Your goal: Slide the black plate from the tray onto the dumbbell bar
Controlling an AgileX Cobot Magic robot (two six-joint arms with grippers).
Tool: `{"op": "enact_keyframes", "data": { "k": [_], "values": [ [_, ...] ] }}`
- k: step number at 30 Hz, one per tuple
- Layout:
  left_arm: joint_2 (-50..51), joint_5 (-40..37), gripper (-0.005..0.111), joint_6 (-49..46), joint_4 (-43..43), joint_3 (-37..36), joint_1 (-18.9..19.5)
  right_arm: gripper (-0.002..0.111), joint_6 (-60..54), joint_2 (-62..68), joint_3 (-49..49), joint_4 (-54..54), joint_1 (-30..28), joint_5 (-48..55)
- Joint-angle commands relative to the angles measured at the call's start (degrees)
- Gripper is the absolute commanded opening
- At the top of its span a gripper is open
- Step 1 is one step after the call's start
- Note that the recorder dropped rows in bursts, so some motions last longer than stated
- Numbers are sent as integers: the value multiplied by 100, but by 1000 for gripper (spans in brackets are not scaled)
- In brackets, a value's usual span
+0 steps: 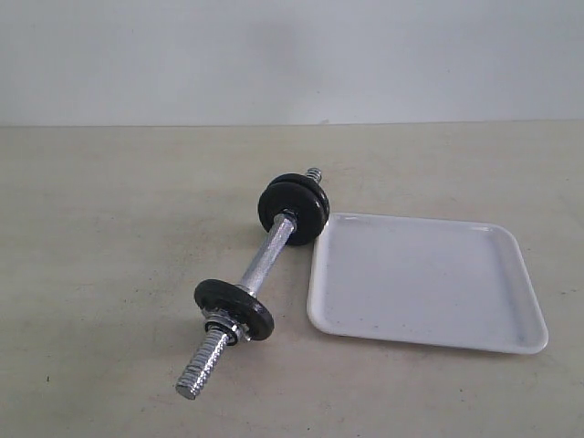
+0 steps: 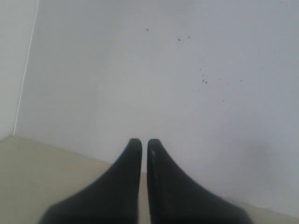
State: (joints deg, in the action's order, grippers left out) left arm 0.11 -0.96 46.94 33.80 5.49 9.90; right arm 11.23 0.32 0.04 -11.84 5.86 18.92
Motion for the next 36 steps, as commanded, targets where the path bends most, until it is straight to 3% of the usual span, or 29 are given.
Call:
{"op": "enact_keyframes", "data": {
  "k": [1, 14, 18, 21, 25, 29, 31, 36],
  "values": [
    [-11, 700, 4, -1389, -1025, -36, 17, 0, 25, -32, -4, -51, -13, -52],
    [-11, 572, 4, -1402, -833, -227, 17, 0, 25, -32, -4, -51, -13, -52],
    [-11, 718, 4, -1523, -1516, -549, 17, 0, 25, -32, -4, -51, -13, -52],
    [-11, -248, 4, -2097, -2951, -549, 17, 0, 25, -32, -4, -51, -13, -52],
    [-11, -372, 4, -3721, -4042, -549, 17, 0, 25, -32, -4, -51, -13, -52],
    [-11, -953, 4, -4184, -4033, -549, 17, 0, 25, -32, -4, -51, -13, -52],
    [-11, -1686, 4, -4388, -4023, -549, 17, 0, 25, -32, -4, -51, -13, -52],
    [-11, -1813, 4, -5514, -4010, -549, 17, 0, 25, -32, -4, -51, -13, -52]
  ]
}}
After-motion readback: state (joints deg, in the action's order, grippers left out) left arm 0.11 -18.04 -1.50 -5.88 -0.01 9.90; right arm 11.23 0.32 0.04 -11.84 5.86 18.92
